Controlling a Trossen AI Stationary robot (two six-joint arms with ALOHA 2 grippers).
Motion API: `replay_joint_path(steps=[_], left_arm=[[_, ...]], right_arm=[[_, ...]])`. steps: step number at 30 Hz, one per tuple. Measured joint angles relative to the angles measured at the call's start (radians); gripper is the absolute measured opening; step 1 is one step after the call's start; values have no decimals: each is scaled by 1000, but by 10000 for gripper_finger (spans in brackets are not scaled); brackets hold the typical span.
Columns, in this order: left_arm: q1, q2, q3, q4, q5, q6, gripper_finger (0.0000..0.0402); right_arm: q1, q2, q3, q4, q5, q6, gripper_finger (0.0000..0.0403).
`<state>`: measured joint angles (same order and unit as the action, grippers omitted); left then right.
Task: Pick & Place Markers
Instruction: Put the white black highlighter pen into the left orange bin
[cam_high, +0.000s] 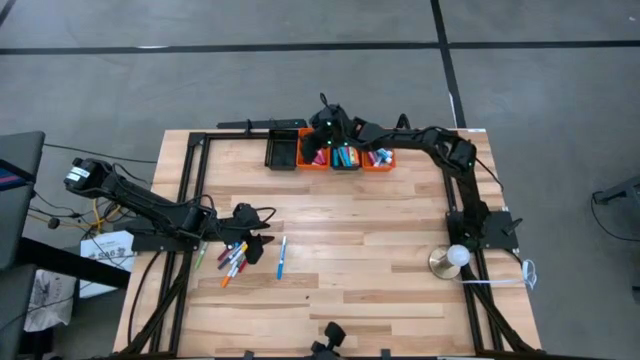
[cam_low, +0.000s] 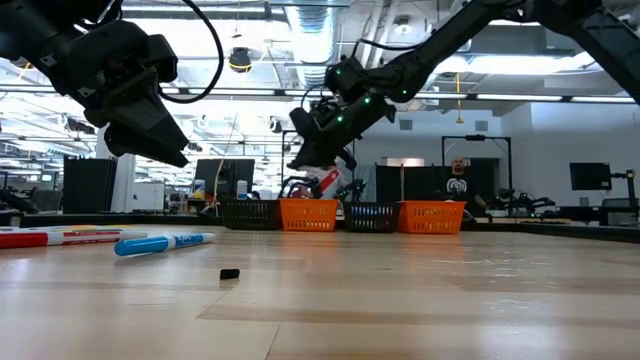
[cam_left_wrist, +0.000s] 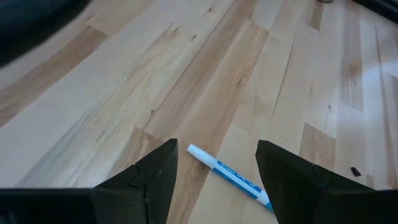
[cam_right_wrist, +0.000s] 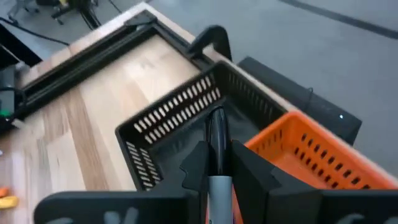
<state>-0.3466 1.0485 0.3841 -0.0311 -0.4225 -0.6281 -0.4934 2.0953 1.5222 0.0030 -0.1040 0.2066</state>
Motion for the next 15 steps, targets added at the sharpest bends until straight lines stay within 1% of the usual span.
replay_joint_path(steps=[8,15], left_arm=[[0,0,0,0,0,0,214],[0,0,0,2,0,-1,214]], right_arm=[[0,3,55,-144,0,-31,53],[0,2,98,-241,30,-52,80]])
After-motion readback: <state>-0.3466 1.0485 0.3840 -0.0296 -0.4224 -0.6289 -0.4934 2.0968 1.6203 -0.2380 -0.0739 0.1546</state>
